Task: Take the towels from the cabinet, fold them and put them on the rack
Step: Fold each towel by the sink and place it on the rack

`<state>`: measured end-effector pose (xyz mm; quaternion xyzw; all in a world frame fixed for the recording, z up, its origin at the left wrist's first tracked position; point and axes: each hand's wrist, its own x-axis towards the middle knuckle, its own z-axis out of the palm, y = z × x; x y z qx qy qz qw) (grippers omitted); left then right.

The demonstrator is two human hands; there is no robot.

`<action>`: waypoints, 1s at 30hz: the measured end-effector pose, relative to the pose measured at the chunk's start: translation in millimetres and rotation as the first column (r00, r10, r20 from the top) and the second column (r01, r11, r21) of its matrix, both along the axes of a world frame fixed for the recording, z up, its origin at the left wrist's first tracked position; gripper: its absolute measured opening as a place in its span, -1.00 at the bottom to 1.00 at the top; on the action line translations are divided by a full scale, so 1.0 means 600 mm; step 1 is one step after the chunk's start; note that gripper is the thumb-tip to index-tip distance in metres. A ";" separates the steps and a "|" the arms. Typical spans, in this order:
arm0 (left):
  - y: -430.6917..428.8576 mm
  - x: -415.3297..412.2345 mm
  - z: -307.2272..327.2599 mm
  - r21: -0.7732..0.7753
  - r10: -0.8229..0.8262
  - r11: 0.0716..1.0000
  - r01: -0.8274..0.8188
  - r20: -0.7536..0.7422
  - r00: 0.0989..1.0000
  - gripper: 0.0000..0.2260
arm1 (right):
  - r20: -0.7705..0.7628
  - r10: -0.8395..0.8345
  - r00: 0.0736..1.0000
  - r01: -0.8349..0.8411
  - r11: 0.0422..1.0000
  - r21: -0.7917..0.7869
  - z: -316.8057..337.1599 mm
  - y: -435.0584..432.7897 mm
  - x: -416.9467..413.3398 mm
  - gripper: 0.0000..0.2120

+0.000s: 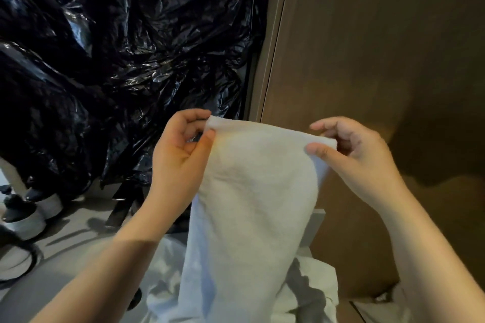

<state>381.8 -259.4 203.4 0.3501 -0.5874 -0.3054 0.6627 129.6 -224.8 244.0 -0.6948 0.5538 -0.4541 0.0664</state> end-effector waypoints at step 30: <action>0.072 -0.087 -0.089 0.194 -0.213 0.967 0.165 0.260 0.942 -0.83 | -0.165 0.031 0.986 -0.035 0.999 -0.026 0.010 -0.001 0.022 -0.75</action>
